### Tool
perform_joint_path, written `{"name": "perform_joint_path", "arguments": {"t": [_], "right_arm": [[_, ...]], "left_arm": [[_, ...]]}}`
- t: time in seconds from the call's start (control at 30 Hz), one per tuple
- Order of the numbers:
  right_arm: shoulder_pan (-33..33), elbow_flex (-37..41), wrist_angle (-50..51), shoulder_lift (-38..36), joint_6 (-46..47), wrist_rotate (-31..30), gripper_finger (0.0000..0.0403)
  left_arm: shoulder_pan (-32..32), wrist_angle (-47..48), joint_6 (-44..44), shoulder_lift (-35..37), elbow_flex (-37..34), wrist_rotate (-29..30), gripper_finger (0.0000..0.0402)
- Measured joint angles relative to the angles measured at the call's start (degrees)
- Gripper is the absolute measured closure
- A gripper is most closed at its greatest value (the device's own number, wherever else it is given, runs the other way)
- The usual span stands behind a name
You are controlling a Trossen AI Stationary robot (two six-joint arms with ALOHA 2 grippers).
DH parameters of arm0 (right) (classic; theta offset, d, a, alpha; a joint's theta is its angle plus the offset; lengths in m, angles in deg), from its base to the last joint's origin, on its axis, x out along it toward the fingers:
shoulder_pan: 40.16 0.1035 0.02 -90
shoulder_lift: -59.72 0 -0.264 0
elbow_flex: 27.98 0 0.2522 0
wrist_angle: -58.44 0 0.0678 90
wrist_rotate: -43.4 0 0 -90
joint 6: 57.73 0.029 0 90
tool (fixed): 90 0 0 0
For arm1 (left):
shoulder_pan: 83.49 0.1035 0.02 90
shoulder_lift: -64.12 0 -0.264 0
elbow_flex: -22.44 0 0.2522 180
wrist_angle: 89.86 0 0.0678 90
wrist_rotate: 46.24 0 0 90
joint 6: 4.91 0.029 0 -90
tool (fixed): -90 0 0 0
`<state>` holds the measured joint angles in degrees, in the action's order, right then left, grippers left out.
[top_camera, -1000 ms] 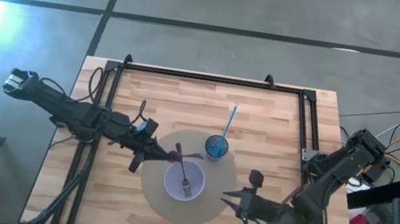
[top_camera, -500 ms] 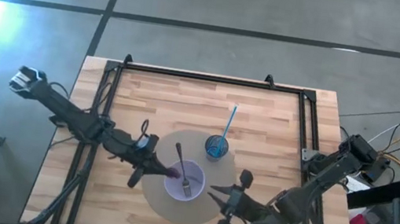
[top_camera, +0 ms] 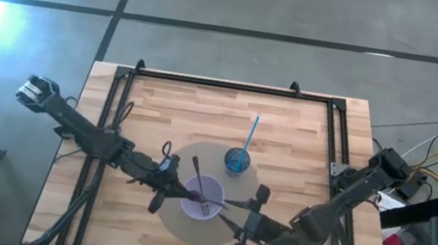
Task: Pick & Place Utensil
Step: Put the spoon into the bowl
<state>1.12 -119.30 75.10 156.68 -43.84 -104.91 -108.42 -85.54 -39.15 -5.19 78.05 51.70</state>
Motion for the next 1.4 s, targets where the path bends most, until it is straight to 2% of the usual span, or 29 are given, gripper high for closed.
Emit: {"name": "perform_joint_path", "arguments": {"t": [0.2,0.4,0.9,1.1,1.3,1.4], "right_arm": [[-0.8,0.0,-3.7,1.3,-3.6,-0.2,0.0232],[-1.4,0.0,-5.4,1.4,-3.1,-0.3,0.0236],[-2.6,0.0,-11.8,1.4,-2.3,-1.9,0.0278],[-2.6,0.0,-12.6,1.4,-1.8,-3.9,0.0315],[-2.7,0.0,-12.7,1.4,-0.8,-4.7,0.0381],[-2.7,0.0,-12.7,1.4,-0.5,-4.7,0.039]], "left_arm": [[0.0,-1.5,0.0,-1.6,0.0,1.1,0.0401],[0.0,-2.8,1.2,-1.9,0.0,2.7,0.0401],[0.0,-3.0,3.1,-1.9,0.0,4.4,0.0401],[0.0,-3.0,3.8,-1.9,0.0,5.0,0.0401],[0.1,-3.0,5.2,-1.9,0.0,5.2,0.0401],[0.1,-3.0,6.0,-1.9,0.0,5.5,0.0401]]}}
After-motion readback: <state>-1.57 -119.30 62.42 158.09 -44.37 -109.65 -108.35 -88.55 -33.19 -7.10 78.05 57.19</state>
